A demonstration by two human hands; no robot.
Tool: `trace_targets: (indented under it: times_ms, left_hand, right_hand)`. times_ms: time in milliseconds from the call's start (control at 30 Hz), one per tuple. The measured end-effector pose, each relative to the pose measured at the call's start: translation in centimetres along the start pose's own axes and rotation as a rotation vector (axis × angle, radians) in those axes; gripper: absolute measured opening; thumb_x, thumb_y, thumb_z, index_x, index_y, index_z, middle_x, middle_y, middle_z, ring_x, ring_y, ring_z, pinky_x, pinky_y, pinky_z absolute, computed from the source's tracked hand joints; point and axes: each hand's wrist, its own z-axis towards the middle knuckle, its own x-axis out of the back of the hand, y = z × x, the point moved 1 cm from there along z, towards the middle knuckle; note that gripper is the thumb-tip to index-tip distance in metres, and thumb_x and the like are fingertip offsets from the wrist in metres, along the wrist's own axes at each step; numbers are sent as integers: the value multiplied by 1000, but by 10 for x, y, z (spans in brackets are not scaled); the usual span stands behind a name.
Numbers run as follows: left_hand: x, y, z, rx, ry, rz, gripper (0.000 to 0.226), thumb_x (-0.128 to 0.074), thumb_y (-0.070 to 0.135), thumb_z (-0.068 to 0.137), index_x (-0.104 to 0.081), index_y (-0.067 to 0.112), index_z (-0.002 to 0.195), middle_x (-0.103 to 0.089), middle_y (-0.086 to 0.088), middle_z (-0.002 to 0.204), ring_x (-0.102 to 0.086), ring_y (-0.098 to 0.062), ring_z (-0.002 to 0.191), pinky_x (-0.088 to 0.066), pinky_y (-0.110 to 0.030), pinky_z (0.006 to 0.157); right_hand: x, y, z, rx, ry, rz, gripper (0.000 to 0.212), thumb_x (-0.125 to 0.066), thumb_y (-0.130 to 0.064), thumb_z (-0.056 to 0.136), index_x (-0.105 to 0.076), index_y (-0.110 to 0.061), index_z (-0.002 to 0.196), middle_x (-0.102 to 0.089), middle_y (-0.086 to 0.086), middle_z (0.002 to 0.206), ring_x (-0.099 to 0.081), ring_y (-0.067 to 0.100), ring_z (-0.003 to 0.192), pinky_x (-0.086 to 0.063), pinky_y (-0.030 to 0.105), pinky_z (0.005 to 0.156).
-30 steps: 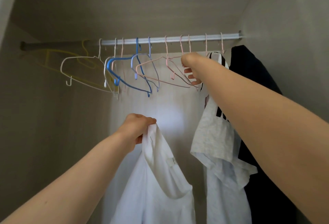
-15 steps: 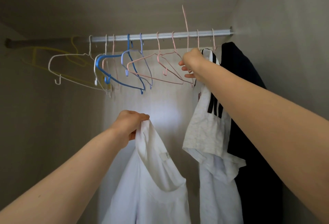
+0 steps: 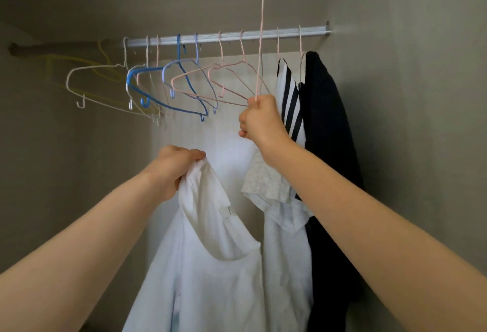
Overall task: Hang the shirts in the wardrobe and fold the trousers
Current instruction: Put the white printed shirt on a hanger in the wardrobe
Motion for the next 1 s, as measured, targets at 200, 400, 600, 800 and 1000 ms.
trace_targets:
  times_ms: [200, 400, 600, 800, 1000]
  left_hand:
    - [1, -5, -47, 20, 92, 27, 17, -71, 10, 87, -66, -6, 85, -66, -21, 87, -65, -30, 79, -55, -43, 83]
    - [8, -18, -96, 68, 145, 126, 21, -70, 10, 88, -64, -9, 92, -65, -19, 84, -65, -29, 76, -56, -45, 81]
    - [24, -52, -131, 139, 173, 188, 26, -69, 10, 88, -66, -11, 104, -66, -23, 97, -66, -32, 86, -54, -48, 89]
    - [48, -90, -148, 265, 167, 107, 16, -67, 3, 89, -66, -7, 101, -66, -20, 96, -66, -28, 81, -58, -40, 79]
    - [79, -128, -144, 350, 194, 135, 19, -70, -2, 84, -66, -6, 103, -67, -20, 99, -68, -30, 84, -58, -40, 78]
  right_hand:
    - [15, 17, -71, 1, -57, 34, 18, -31, -2, 96, -37, -5, 112, -46, 11, 97, -46, 17, 82, -47, 32, 70]
    - [32, 35, -148, -45, -89, 72, 15, -31, -7, 99, -42, -15, 106, -48, 4, 78, -44, 16, 67, -40, 29, 59]
    - [49, 55, -219, -119, -58, 120, 18, -39, -15, 100, -52, -23, 90, -42, -10, 60, -38, 13, 56, -40, 37, 61]
    - [61, 73, -259, -231, -98, 207, 23, -43, -18, 101, -50, -15, 79, -37, -15, 46, -32, 7, 45, -38, 33, 52]
    - [66, 98, -274, -358, -60, 172, 32, -50, -22, 100, -52, -15, 69, -30, -11, 46, -29, 6, 41, -31, 19, 40]
